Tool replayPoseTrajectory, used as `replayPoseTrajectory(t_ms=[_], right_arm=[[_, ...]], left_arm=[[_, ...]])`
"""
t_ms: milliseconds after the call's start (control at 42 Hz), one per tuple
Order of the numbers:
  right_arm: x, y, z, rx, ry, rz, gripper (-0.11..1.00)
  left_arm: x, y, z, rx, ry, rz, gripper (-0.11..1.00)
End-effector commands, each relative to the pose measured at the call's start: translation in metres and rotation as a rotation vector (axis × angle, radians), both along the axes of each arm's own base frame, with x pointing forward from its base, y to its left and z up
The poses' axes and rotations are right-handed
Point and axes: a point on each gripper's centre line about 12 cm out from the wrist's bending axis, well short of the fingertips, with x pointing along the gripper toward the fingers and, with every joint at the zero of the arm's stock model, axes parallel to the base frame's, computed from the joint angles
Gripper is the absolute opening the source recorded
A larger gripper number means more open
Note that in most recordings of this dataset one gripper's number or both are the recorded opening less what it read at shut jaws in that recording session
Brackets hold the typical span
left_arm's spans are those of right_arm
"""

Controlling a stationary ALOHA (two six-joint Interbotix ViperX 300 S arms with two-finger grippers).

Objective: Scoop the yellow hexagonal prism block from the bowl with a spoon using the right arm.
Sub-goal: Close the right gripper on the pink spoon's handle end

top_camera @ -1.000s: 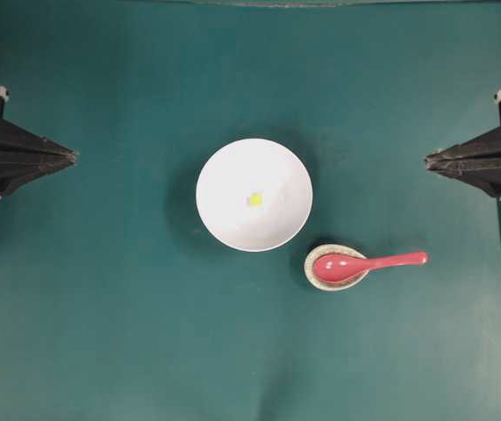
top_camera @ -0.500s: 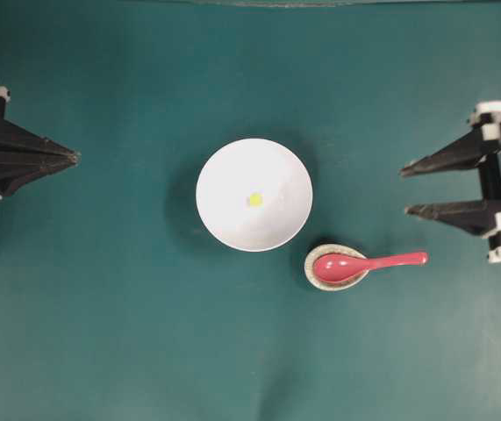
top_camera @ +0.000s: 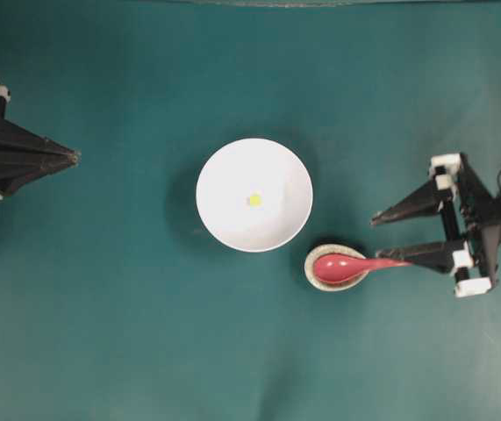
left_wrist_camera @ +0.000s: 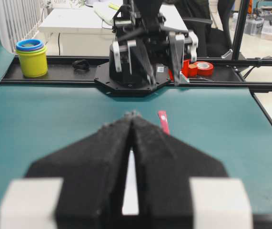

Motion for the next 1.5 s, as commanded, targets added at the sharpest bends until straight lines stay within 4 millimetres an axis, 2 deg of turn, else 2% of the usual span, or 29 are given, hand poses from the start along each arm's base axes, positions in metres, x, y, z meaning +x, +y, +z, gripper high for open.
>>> replayPoseTrajectory(t_ms=[0,357,548,976,1286,1381,1477], right_arm=[[0.004,0.005,-0.012,0.016,0.0,-0.011,0.56],[-0.001,0.024,-0.064,-0.031,0.13,0.026,0.55],[-0.012,0.02,-0.08,-0.057,0.195,0.015,0.55],[-0.011,0.021,-0.095,-0.088,0.249,0.022,0.55],[-0.011,0.021,-0.094,-0.093,0.236,0.02,0.55],[-0.011,0.02,-0.093,-0.093,0.225,0.019,0.51],[-0.013,0.019,-0.092,-0.094,0.221,0.018,0.36]], left_arm=[[0.003,0.0,0.007,0.001,-0.017,-0.002,0.0],[0.006,0.0,0.002,0.001,0.005,-0.002,0.0],[0.008,0.0,-0.001,0.001,0.017,-0.002,0.0],[0.008,0.0,0.0,0.003,0.015,-0.002,0.0],[0.007,0.0,0.0,0.003,0.012,-0.002,0.0],[0.007,0.0,0.0,0.003,0.012,-0.002,0.0],[0.008,0.0,0.001,0.003,0.011,-0.002,0.0]])
